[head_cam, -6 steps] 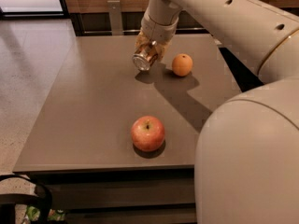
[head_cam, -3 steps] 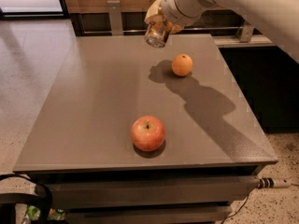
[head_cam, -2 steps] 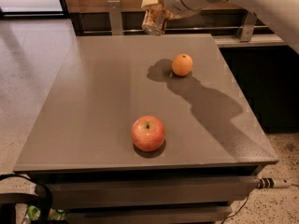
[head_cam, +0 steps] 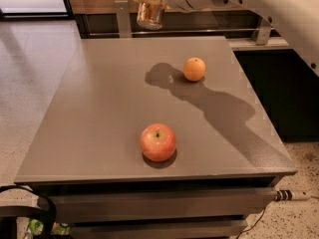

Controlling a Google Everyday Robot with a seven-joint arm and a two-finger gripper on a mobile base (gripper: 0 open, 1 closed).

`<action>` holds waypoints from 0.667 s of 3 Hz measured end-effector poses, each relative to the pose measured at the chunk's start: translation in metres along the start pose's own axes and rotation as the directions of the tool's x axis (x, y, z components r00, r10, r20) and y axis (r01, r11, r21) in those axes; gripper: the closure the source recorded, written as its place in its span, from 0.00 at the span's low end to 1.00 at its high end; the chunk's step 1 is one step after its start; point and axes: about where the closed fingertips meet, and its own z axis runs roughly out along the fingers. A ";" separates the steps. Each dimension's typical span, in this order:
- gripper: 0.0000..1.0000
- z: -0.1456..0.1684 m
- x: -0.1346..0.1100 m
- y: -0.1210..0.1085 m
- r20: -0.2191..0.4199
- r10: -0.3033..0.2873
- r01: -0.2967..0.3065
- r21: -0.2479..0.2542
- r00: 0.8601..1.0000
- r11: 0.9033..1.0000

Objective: Place orange can upright

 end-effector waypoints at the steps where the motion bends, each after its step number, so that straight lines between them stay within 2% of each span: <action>1: 1.00 0.012 0.004 0.010 0.022 -0.164 0.165 -0.042 0.986 0.985; 2: 1.00 0.012 0.010 0.010 0.057 -0.316 0.318 -0.018 0.947 0.948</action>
Offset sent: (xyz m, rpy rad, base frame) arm -0.0015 0.0198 -0.0316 -0.3066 -0.4335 0.0779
